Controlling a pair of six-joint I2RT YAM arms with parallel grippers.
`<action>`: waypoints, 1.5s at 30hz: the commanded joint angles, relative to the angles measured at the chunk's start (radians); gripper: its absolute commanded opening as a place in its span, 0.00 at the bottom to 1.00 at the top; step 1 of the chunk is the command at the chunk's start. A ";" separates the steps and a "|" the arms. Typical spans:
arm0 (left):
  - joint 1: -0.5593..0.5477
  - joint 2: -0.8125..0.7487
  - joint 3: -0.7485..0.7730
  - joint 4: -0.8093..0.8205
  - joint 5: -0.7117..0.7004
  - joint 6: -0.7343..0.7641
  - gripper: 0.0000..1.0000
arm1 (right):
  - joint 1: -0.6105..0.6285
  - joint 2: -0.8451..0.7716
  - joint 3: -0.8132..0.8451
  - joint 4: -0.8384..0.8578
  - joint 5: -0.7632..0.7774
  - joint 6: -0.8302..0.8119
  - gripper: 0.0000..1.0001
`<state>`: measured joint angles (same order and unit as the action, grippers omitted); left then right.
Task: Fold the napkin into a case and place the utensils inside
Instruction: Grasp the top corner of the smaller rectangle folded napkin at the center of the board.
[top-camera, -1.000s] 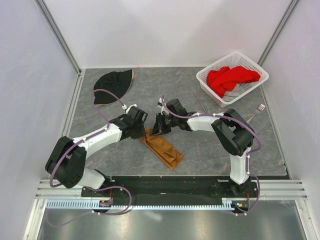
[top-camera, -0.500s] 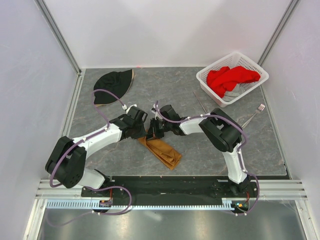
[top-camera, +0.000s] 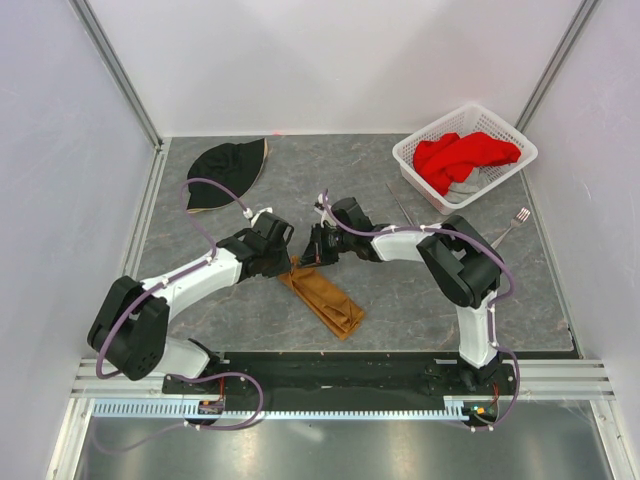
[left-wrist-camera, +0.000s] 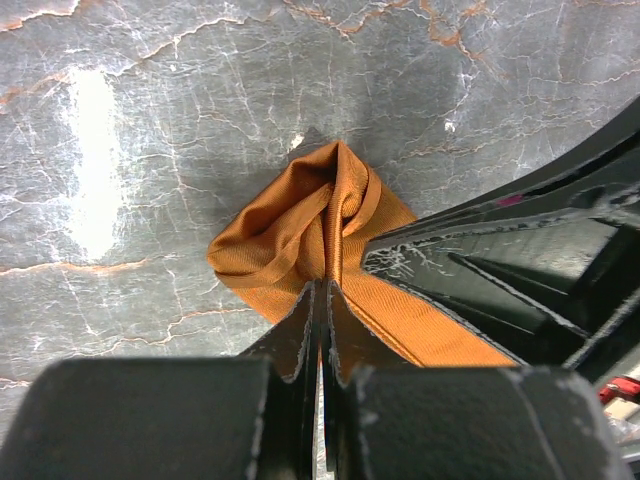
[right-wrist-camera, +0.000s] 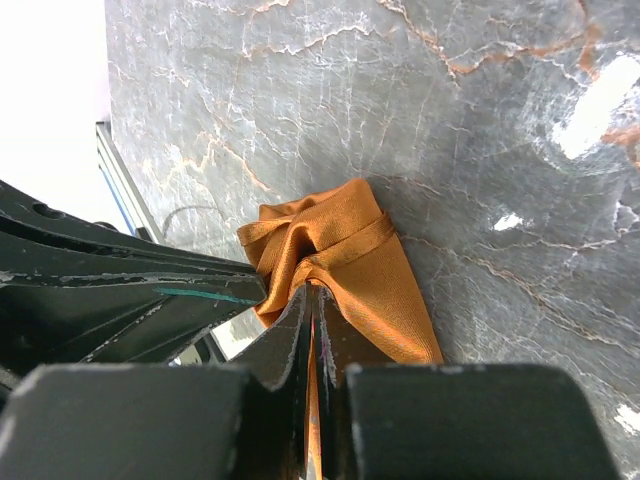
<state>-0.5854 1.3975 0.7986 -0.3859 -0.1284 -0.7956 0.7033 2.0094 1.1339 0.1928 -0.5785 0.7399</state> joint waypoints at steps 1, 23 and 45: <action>0.001 -0.031 0.001 0.031 -0.011 -0.021 0.02 | 0.012 -0.008 0.024 0.025 -0.014 0.012 0.07; 0.001 0.031 0.013 0.032 -0.037 -0.014 0.02 | 0.038 0.109 0.052 0.143 -0.063 0.095 0.09; 0.006 0.210 0.100 0.045 -0.068 -0.013 0.02 | 0.076 -0.007 -0.129 0.025 0.058 -0.004 0.17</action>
<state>-0.5838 1.5654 0.8524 -0.3820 -0.1497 -0.7952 0.7647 1.9919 1.0237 0.2131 -0.5682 0.7712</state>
